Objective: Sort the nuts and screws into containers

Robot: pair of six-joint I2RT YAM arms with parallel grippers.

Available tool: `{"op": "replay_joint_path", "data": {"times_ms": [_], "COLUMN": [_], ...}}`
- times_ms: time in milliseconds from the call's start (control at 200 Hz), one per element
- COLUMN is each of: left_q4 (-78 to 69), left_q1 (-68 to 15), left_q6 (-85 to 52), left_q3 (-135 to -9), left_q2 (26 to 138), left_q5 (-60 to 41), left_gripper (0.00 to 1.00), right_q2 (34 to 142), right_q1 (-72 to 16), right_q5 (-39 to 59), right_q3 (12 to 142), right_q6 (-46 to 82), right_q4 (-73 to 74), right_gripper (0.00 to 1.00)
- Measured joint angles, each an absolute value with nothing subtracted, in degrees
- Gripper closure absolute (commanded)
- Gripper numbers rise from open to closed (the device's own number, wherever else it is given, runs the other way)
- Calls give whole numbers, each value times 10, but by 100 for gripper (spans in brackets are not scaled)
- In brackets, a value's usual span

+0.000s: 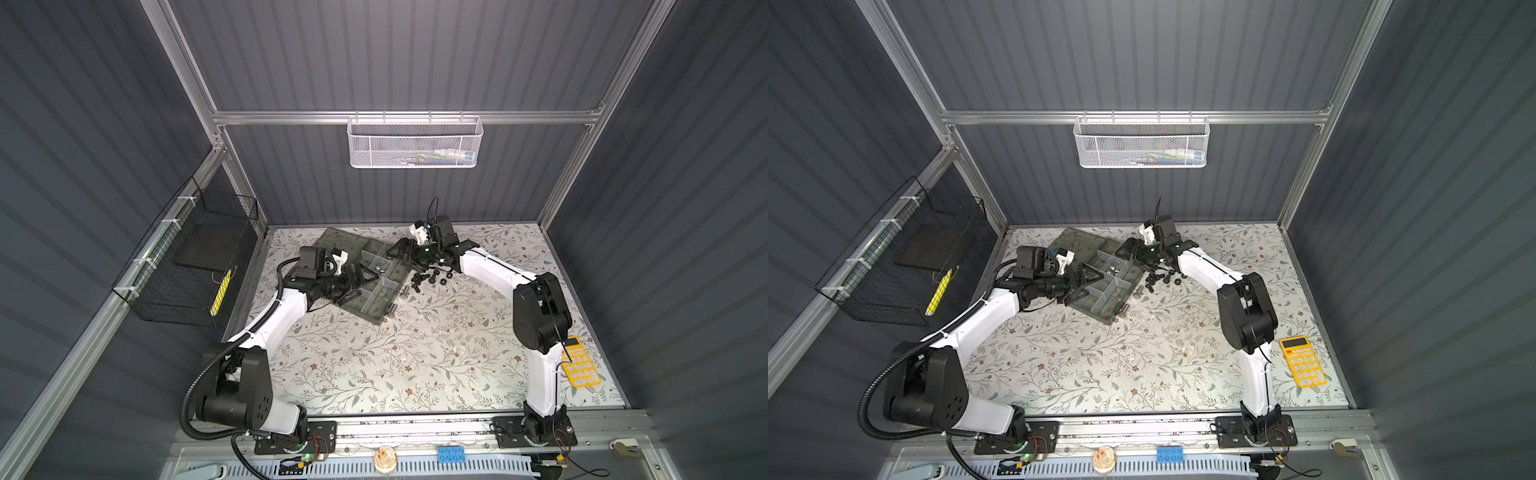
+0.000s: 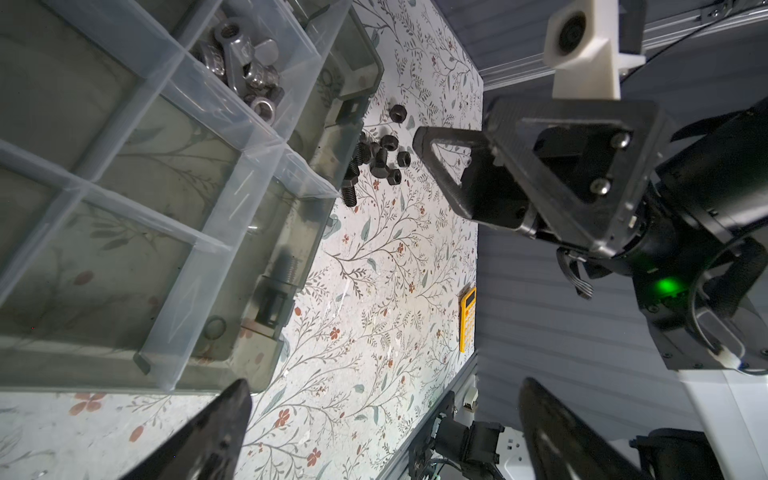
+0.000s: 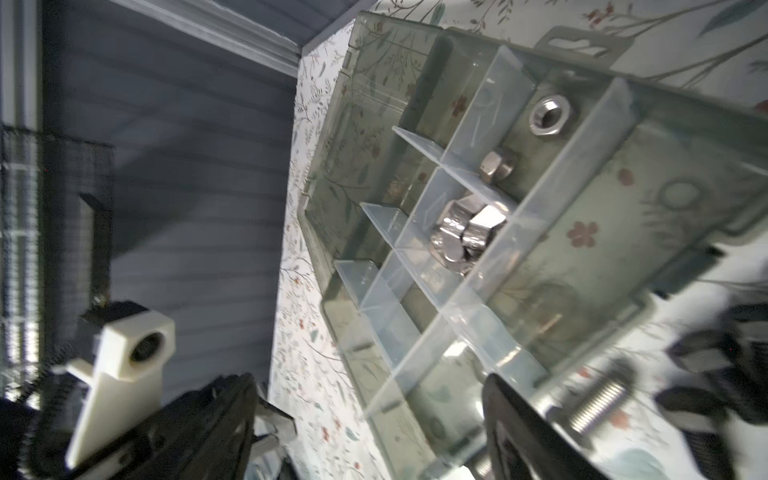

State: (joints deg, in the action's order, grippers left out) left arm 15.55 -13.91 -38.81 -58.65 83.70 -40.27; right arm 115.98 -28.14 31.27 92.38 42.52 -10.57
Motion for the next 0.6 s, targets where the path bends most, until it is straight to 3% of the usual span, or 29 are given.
{"op": "replay_joint_path", "data": {"times_ms": [315, 600], "left_q4": [187, 262], "left_q1": [-259, -376], "left_q6": [-363, -299], "left_q3": [-621, -710], "left_q2": [852, 938], "left_q5": [-316, -165], "left_gripper": [0, 6], "right_q2": [1042, 916], "right_q1": [-254, -159], "right_q5": [265, 251], "right_q3": [770, 570], "right_q6": [381, 387], "right_q4": [-117, -94], "right_gripper": [1, 1]}}
